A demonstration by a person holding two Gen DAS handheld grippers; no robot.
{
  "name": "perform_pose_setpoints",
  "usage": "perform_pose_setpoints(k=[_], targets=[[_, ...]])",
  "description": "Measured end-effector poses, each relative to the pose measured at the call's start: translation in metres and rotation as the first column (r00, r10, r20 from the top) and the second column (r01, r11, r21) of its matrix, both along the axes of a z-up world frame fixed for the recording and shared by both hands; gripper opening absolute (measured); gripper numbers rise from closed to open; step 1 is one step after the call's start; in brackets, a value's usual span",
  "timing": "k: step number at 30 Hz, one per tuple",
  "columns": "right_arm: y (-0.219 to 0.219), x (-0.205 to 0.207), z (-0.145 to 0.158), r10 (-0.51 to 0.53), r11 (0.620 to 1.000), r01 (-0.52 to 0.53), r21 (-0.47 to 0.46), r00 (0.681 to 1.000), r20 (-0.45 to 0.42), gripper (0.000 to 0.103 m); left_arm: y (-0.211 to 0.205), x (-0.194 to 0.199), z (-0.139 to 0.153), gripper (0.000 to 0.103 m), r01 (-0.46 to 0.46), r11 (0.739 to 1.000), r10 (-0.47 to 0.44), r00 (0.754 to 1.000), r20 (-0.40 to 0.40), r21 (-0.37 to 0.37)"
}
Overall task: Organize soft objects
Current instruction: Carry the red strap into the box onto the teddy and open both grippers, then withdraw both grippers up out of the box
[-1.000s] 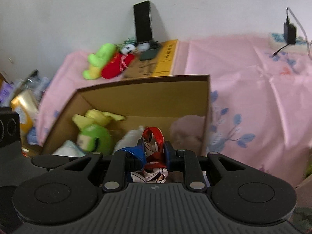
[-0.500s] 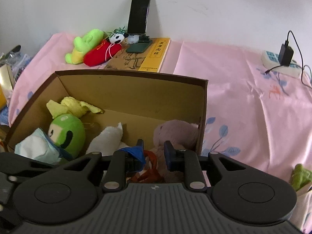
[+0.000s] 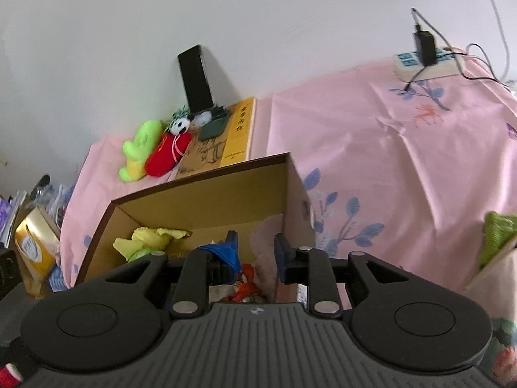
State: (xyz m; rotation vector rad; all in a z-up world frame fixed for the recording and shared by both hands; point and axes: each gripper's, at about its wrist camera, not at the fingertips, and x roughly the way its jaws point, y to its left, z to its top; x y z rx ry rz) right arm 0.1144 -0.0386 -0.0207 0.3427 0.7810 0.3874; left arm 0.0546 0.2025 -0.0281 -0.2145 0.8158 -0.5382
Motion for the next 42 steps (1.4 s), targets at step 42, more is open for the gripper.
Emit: perform_pose_setpoints(k=[42], targets=[[0.017, -0.071, -0.004, 0.004, 0.994, 0.003, -0.110, 0.998, 0.060, 0.010, -0.032, 0.003, 0.013, 0.061, -0.357, 0.847, 0.372, 0.927, 0.041, 0.394]])
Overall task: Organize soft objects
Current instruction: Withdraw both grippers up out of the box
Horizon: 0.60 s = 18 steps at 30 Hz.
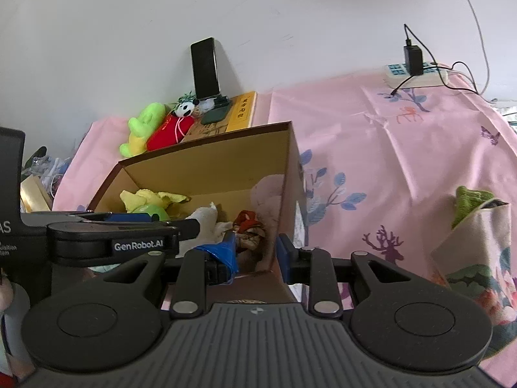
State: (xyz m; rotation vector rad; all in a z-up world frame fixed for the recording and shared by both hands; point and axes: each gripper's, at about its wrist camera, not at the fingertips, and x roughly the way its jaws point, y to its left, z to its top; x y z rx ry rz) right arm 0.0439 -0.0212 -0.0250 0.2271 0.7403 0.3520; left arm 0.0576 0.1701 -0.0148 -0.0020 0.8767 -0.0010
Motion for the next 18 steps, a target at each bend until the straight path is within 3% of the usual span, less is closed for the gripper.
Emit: perform_pose_setpoints(k=[4, 8, 13, 18], targets=[[0.006, 0.003, -0.002, -0.024, 1.000, 0.023, -0.004, 1.000, -0.003, 0.010, -0.005, 0.000, -0.001, 0.061, -0.057, 0.988, 0.059, 0.998, -0.008, 0.140], [0.013, 0.000, 0.000, 0.010, 0.999, -0.008, -0.046, 0.999, 0.037, 0.010, -0.001, -0.004, 0.000, 0.061, -0.055, 0.991, 0.059, 0.998, -0.027, 0.119], [0.016, -0.004, 0.001, 0.037, 0.997, -0.034, -0.072, 0.998, 0.050, 0.010, -0.002, -0.007, 0.000, 0.061, -0.079, 0.986, 0.088, 0.995, -0.051, 0.147], [0.020, -0.002, 0.006, 0.062, 0.996, -0.060, -0.058, 0.998, 0.026, 0.010, 0.004, -0.008, 0.002, 0.061, -0.121, 0.981, 0.130, 0.990, -0.051, 0.155]])
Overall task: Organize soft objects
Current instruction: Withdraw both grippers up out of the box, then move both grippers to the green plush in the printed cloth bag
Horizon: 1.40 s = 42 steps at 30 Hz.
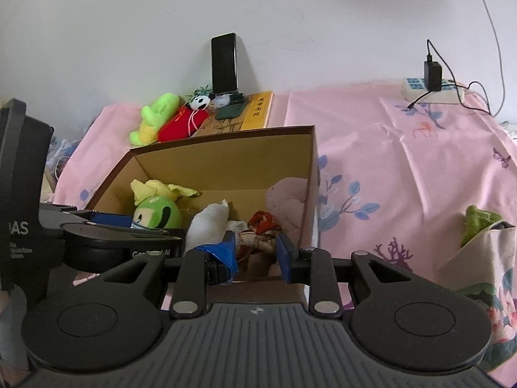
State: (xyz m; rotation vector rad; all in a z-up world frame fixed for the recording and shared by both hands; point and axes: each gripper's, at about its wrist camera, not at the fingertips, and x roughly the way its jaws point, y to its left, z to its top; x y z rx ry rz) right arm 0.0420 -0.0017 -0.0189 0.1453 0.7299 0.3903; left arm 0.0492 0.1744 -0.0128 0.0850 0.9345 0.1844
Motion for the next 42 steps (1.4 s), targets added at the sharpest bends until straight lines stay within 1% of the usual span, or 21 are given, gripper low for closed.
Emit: perform_pose_setpoints(k=[10, 13, 16, 20, 25, 28, 30, 32, 36, 39, 42], targets=[[0.023, 0.005, 0.005, 0.009, 0.999, -0.010, -0.030, 0.999, -0.033, 0.010, 0.018, -0.003, 0.004, 0.062, -0.054, 0.998, 0.053, 0.998, -0.021, -0.036], [0.025, 0.006, 0.008, -0.002, 0.999, 0.001, -0.044, 1.000, -0.029, 0.010, 0.024, -0.003, 0.006, 0.062, -0.071, 0.996, 0.069, 0.997, -0.030, -0.049], [0.021, 0.007, 0.006, -0.017, 1.000, 0.016, -0.025, 0.999, -0.047, 0.010, 0.026, -0.003, 0.006, 0.062, -0.083, 0.994, 0.079, 0.996, -0.051, -0.071], [0.012, 0.009, -0.001, -0.030, 1.000, 0.031, 0.002, 0.995, -0.092, 0.010, 0.019, -0.005, 0.005, 0.062, -0.083, 0.994, 0.078, 0.995, -0.066, -0.065], [-0.004, 0.010, -0.006, -0.018, 0.999, 0.023, 0.038, 0.993, -0.118, 0.010, 0.008, -0.008, 0.009, 0.062, -0.109, 0.991, 0.105, 0.993, -0.059, -0.074], [-0.014, 0.011, -0.006, 0.013, 0.998, -0.005, 0.061, 0.993, -0.119, 0.009, 0.001, -0.014, 0.011, 0.062, -0.138, 0.987, 0.134, 0.990, -0.052, -0.084], [-0.022, 0.012, -0.005, 0.047, 0.995, -0.036, 0.090, 0.992, -0.121, 0.009, -0.006, -0.016, 0.011, 0.062, -0.139, 0.985, 0.133, 0.989, -0.060, -0.098], [-0.032, 0.011, -0.003, 0.064, 0.992, -0.051, 0.119, 0.992, -0.112, 0.010, -0.014, -0.018, 0.012, 0.062, -0.132, 0.985, 0.127, 0.990, -0.055, -0.107], [-0.057, 0.007, -0.002, 0.100, 0.983, -0.089, 0.161, 0.993, -0.061, 0.010, -0.034, -0.022, 0.016, 0.062, -0.111, 0.984, 0.109, 0.994, -0.021, -0.142], [-0.081, 0.006, -0.012, 0.101, 0.976, -0.084, 0.199, 0.992, -0.075, 0.010, -0.053, -0.023, 0.014, 0.062, -0.079, 0.984, 0.079, 0.997, -0.012, -0.159], [-0.107, 0.008, -0.025, 0.073, 0.976, -0.049, 0.213, 0.991, -0.108, 0.010, -0.075, -0.024, 0.012, 0.062, -0.037, 0.986, 0.038, 0.999, 0.004, -0.163]])
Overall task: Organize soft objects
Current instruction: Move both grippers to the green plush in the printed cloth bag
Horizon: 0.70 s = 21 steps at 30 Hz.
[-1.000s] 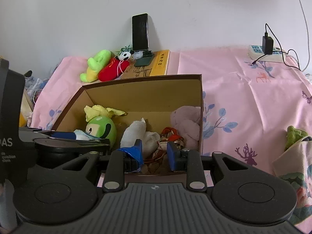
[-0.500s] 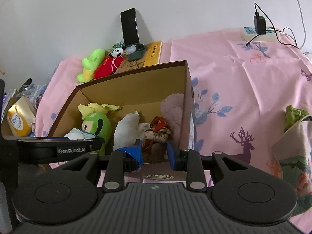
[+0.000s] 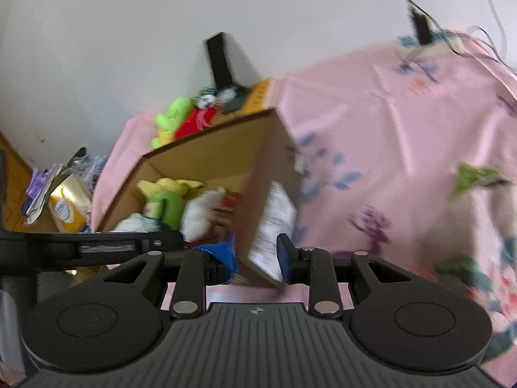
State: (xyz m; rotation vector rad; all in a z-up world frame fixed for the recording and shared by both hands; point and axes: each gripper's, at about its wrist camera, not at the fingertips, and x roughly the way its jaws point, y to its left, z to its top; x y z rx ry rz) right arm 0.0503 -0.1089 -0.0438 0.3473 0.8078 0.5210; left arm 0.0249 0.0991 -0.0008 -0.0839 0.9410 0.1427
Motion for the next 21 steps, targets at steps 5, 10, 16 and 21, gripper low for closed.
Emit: perform_pose_setpoints(k=[5, 10, 16, 21], targets=[[-0.040, 0.004, -0.016, -0.068, 0.998, 0.068, -0.011, 0.997, -0.039, 0.010, -0.035, 0.000, -0.001, 0.062, 0.070, 0.997, -0.068, 0.997, 0.044, -0.037], [-0.083, 0.004, -0.024, -0.136, 0.991, 0.135, -0.013, 0.990, -0.033, 0.010, -0.063, 0.004, 0.004, 0.062, 0.138, 0.986, -0.127, 0.985, 0.114, -0.097], [-0.123, 0.013, -0.040, -0.152, 0.988, 0.155, 0.012, 0.983, -0.105, 0.013, -0.105, 0.023, -0.021, 0.062, 0.240, 0.945, -0.230, 0.971, 0.068, -0.221], [-0.129, 0.016, -0.055, -0.186, 0.976, 0.170, -0.133, 0.975, -0.120, 0.012, -0.133, 0.036, -0.046, 0.062, 0.279, 0.927, -0.286, 0.958, 0.011, -0.250]])
